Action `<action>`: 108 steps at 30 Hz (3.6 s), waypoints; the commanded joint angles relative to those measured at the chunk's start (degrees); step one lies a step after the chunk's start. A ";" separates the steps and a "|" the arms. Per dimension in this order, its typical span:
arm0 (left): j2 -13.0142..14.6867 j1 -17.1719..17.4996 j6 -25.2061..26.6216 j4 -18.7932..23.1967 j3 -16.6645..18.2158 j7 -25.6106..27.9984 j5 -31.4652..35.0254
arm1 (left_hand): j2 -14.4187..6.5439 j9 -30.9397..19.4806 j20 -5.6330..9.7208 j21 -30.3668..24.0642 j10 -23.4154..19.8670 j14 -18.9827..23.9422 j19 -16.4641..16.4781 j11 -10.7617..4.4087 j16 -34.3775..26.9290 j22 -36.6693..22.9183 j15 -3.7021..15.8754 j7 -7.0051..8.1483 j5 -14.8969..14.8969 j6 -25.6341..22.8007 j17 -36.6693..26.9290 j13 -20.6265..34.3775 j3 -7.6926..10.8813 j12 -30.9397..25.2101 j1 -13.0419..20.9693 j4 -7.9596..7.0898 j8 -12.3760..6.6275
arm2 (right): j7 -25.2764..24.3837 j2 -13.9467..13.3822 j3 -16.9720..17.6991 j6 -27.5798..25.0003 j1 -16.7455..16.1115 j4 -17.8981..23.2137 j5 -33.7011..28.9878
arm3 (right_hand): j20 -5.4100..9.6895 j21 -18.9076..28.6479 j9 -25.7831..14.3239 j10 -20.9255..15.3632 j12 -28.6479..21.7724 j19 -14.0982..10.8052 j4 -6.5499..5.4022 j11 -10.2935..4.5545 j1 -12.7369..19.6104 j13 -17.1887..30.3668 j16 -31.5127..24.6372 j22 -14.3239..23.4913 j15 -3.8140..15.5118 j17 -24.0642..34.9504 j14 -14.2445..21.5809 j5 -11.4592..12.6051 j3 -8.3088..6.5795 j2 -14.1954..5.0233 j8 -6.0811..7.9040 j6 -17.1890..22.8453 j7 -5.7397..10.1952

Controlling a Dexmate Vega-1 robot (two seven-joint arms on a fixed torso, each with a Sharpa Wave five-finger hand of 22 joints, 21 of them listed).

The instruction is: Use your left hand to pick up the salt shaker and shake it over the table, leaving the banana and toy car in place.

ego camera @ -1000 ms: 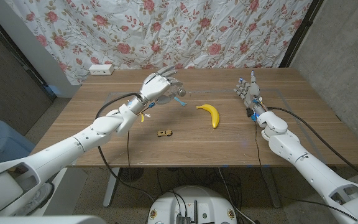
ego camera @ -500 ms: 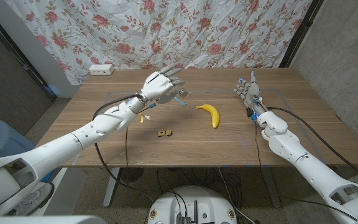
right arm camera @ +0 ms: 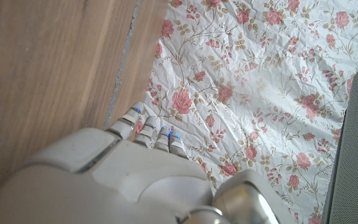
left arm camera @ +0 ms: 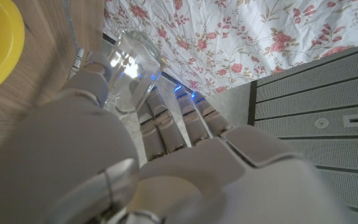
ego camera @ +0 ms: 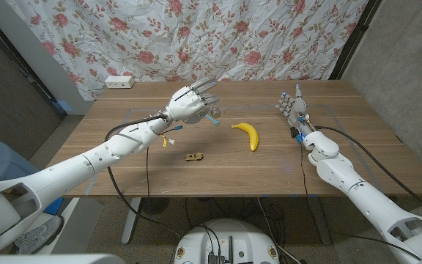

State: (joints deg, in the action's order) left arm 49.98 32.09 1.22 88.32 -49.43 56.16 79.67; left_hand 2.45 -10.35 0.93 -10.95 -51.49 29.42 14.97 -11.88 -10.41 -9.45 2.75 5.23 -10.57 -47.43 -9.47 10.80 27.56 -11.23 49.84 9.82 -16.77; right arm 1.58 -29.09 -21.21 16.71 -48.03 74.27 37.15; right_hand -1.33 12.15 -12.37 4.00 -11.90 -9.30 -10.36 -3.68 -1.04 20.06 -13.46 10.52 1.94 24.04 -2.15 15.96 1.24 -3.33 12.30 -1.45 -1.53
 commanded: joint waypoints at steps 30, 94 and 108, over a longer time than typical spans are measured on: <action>-1.80 -11.09 2.65 -10.61 -9.40 7.84 9.79 | -2.48 -1.42 0.02 0.24 1.22 0.62 -0.54 -0.99 -0.01 -0.21 9.18 2.41 -0.46 -0.17 -0.31 0.20 -0.64 0.25 1.72 0.06 0.72 | 0.02 0.01 -0.01 0.03 0.02 -0.05 0.00 | 0.04 0.36 -0.21 0.34 -0.40 -0.30 -0.32 -0.07 -0.02 0.20 -0.22 0.30 2.02 0.30 -0.35 0.40 0.07 -5.84 0.21 -0.02 -0.51; 0.37 -13.65 2.17 -8.58 -17.60 7.84 12.04 | -3.52 -1.63 0.12 0.28 2.94 0.12 -0.91 -1.02 0.04 -0.22 9.14 3.46 -0.44 0.44 -0.37 0.26 -1.64 0.36 2.06 -0.10 1.49 | 0.00 -0.01 0.00 0.00 0.00 0.00 0.01 | 0.07 0.36 -0.21 0.28 -0.43 -0.31 -0.32 -0.11 -0.03 0.21 -0.24 0.30 2.02 0.30 -0.31 0.39 0.08 -5.84 0.20 -0.03 -0.50; 0.56 -10.35 0.89 -6.42 -15.71 7.69 13.78 | -3.84 -1.66 -0.02 0.31 3.29 0.00 -1.08 -1.01 0.05 -0.22 9.09 3.30 -0.43 0.83 -0.36 0.26 -1.78 0.38 2.14 -0.13 1.74 | 0.05 0.03 -0.01 0.06 0.06 -0.13 0.00 | 0.07 0.36 -0.21 0.33 -0.41 -0.30 -0.32 -0.09 -0.02 0.21 -0.23 0.30 2.00 0.30 -0.33 0.40 0.07 -5.85 0.18 -0.08 -0.50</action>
State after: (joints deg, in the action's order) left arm 50.43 19.03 2.98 80.26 -66.74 64.00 92.36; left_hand 0.64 -11.17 0.72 -10.95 -48.47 29.49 14.14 -12.78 -10.42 -9.45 2.86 7.62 -10.79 -45.84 -9.73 10.79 25.91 -10.54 50.49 9.60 -14.91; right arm 1.58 -29.09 -21.21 16.75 -48.02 74.25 37.15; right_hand -1.33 12.15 -12.37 4.00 -11.90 -9.30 -10.36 -3.68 -1.04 20.06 -13.46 10.52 1.94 24.04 -2.15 15.96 1.24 -3.33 12.30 -1.45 -1.53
